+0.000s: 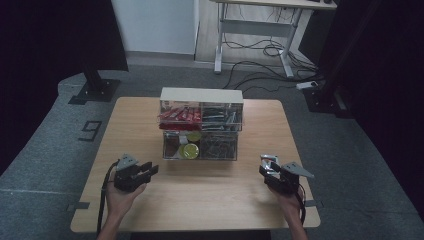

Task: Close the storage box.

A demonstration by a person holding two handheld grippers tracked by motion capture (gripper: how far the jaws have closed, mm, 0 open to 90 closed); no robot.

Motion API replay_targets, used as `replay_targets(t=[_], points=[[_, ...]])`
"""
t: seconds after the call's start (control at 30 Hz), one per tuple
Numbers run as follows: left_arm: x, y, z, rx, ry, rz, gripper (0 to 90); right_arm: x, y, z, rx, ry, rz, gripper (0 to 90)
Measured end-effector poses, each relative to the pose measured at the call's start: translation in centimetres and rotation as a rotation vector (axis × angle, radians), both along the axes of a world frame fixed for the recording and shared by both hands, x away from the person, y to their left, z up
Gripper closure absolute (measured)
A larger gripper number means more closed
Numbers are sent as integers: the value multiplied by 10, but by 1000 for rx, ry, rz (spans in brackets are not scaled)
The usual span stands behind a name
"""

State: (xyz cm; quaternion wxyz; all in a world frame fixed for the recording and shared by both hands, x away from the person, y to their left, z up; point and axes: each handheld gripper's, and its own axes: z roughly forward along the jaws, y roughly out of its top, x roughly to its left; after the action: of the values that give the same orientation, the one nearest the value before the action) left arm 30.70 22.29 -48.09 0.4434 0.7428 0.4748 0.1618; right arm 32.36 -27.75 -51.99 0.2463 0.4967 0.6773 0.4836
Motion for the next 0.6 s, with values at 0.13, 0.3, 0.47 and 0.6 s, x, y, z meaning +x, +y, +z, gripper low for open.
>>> replay_targets(t=[0.13, 0.3, 0.47, 0.6], points=[[0, 1, -10, 25, 4, 3, 553, -4, 0, -2, -4, 9, 23, 417], [0, 1, -22, 46, 22, 15, 527, -9, 0, -6, -12, 26, 33, 405], [0, 0, -30, 56, 37, 18, 519, -10, 0, -8, -19, 37, 41, 399], [1, -1, -31, 61, 36, 18, 514, -10, 1, -8, -21, 34, 43, 393]])
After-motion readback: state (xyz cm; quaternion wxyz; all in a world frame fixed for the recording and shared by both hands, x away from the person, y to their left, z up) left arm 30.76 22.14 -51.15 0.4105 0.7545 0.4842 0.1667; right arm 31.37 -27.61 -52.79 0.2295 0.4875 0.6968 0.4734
